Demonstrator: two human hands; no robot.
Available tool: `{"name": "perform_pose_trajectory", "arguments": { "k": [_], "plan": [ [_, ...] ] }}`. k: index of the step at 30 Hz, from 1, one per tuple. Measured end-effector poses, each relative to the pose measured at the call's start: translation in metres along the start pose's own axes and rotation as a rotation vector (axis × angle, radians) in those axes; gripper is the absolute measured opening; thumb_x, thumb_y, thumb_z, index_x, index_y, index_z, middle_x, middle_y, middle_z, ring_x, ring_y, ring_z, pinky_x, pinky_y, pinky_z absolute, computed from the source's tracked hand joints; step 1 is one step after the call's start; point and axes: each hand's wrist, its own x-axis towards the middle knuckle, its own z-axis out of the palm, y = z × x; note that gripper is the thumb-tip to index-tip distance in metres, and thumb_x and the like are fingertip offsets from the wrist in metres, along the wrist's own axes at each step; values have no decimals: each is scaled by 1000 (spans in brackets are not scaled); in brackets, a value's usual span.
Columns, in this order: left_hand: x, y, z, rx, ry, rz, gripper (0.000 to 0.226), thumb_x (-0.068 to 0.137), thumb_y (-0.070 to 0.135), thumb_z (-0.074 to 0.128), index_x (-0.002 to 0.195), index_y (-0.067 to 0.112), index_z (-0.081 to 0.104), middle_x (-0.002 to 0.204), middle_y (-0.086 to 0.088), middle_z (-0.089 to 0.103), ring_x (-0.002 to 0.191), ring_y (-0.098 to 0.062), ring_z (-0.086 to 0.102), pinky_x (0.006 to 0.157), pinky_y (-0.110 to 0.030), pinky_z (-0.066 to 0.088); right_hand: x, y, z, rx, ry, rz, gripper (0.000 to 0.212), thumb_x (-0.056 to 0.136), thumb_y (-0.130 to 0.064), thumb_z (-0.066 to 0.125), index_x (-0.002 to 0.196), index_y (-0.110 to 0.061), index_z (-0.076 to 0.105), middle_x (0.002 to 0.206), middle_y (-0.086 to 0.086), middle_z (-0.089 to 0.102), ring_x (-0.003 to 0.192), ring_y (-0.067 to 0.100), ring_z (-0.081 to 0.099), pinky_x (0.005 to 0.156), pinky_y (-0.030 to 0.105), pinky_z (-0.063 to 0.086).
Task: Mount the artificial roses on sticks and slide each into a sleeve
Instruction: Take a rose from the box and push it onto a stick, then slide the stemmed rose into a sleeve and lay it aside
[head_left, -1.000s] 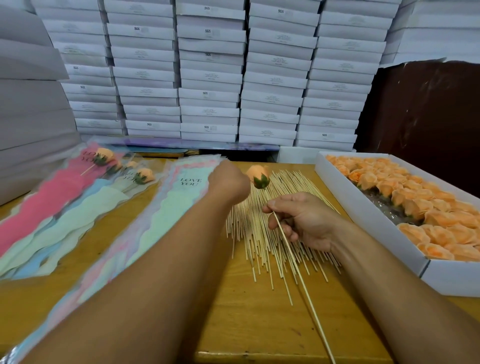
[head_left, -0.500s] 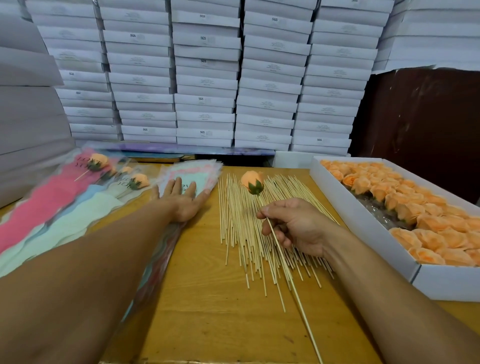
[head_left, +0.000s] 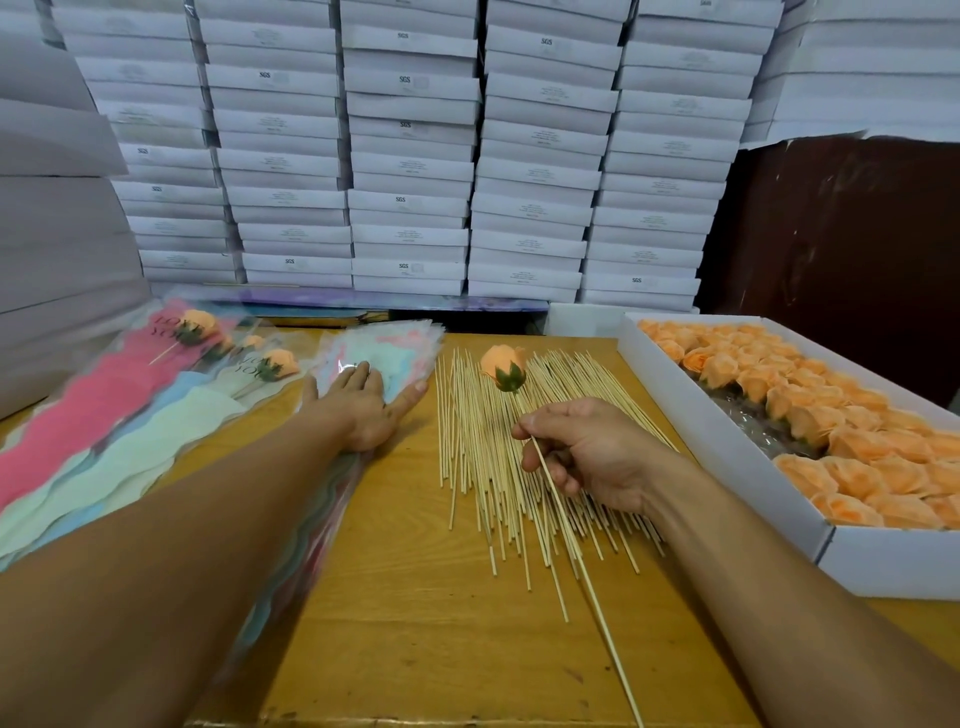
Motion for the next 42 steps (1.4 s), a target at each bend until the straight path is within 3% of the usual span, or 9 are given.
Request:
{"name": "perform_pose_trajectory", "arguments": {
  "k": [5,11,17,25,28,30,34,39,42],
  "plan": [
    [-11,16,-23,16,16,-39,107,82,85,0,159,13,14,168,-8,6,154,-30,7,120,-62,4,3,1,0,-6,9,-1,17,101,-16,57,101,-3,68,71,10,70,44,9,49,36,20,39],
    [-62,66,-45,-56,37,148,88,96,69,23,158,6,17,167,-12,4,154,-28,9,122,-47,16,3,0,1,123,-2,48,16,102,-20,56,102,-7,66,84,10,74,53,9,55,40,18,39],
    [-114,107,-37,-183,-47,344,97,91,76,28,160,15,-3,167,-1,-13,154,-23,7,122,-41,13,1,-2,-2,516,-147,38,14,98,-21,58,102,-9,63,91,15,69,78,24,69,82,42,59],
    [-142,118,-15,-336,-129,437,94,89,76,36,154,38,-19,162,4,-30,152,-23,21,120,-38,20,5,-1,-6,611,63,10,16,101,-19,56,95,-9,67,92,12,68,79,24,69,68,37,61],
    [-129,115,-21,-572,-3,308,103,78,82,36,156,37,-15,167,-5,-14,152,-27,19,119,-40,20,5,-2,-4,595,41,-19,18,102,-16,54,102,-2,66,91,13,69,81,25,71,73,37,61],
    [-111,111,-26,-787,49,135,106,83,77,47,160,21,0,167,-11,11,150,-31,24,120,-42,24,6,-1,-3,536,22,-34,21,102,-15,53,107,1,67,101,16,68,95,29,68,94,45,57],
    [-82,101,-32,-1401,-131,-142,60,86,45,73,131,9,56,111,-16,72,97,-33,70,92,-48,56,2,-3,2,483,-87,-10,16,90,-17,63,84,-6,73,94,16,71,94,31,69,91,46,59],
    [-70,90,-30,-1632,-380,-201,31,88,25,72,109,4,61,76,-18,73,60,-30,71,60,-41,60,-2,-2,5,425,-179,15,17,87,-15,63,79,-6,74,85,14,72,79,25,73,72,39,62],
    [-62,77,-29,-1648,-435,-220,32,88,24,69,112,4,63,85,-17,70,68,-32,69,68,-43,60,-2,-2,7,401,-210,25,15,86,-15,64,80,-6,74,90,14,70,84,27,70,84,44,60]
  ]
}}
